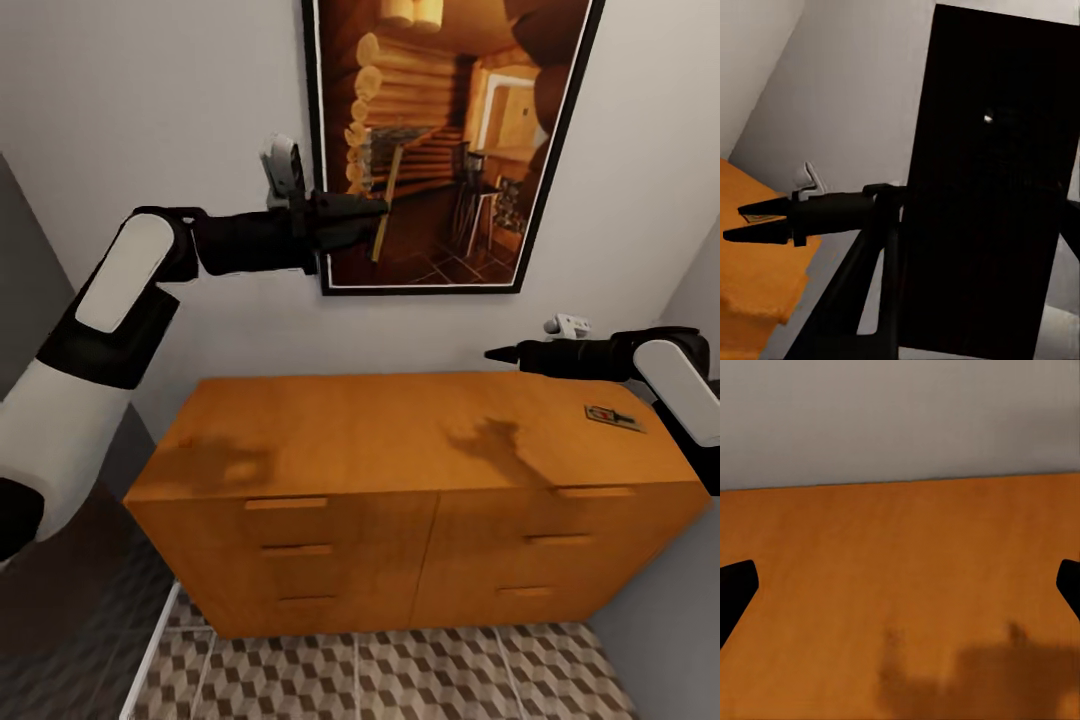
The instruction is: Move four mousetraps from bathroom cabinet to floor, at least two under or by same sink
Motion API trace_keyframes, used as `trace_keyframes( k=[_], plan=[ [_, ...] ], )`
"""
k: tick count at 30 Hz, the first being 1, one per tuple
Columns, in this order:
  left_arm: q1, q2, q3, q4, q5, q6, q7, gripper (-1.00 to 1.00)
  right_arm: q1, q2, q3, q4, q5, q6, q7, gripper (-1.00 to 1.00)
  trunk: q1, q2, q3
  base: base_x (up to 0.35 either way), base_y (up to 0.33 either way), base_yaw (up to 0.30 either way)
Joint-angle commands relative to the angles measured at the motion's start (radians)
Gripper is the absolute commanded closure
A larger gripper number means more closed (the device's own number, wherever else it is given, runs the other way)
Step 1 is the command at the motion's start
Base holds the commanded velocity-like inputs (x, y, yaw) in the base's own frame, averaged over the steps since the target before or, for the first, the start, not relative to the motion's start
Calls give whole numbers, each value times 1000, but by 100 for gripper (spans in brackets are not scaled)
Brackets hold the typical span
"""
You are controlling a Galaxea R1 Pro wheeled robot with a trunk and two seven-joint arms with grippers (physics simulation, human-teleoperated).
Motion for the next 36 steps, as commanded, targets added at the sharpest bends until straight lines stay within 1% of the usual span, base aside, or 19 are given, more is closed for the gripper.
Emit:
trace_keyframes(
  k=[1,3,5,9,12,18,25,29,36],
  plan=[
    [-2,-21,23,-1,-1,0,-15,100,-1,-1,2,-1,-11,-1,-10,-100,0,-1,-1,0,0,159],
    [-2,-58,58,-4,8,-1,-15,100,-1,-2,2,-1,-11,-3,-10,-100,0,-1,-2,0,0,83],
    [-3,-74,71,-5,11,-2,-15,100,-1,-2,2,1,-11,-4,-10,-100,0,-1,-2,0,0,43],
    [-6,-91,82,-6,15,-2,-16,100,-1,-3,1,2,-10,-4,-11,-100,0,-1,-2,0,0,34],
    [-6,-96,85,-10,15,-2,-17,100,-1,-3,1,2,-10,-5,-11,-100,0,-1,-2,0,0,131],
    [-1,-93,86,-73,13,-5,-16,100,-1,-7,1,3,-10,-5,-10,-100,0,-1,-2,0,0,75],
    [-1,-97,85,-90,12,-6,-14,100,-1,-6,1,3,-11,-5,-8,-100,0,-1,-2,0,-5,9],
    [-1,-97,82,-91,8,-7,-11,100,-1,-5,1,4,-11,-5,-8,-100,0,-1,-2,0,-189,1],
    [-1,-99,81,-91,5,-7,-9,100,-1,-4,1,4,-10,-5,-7,-100,0,-1,-2,0,-305,0]
  ],
)
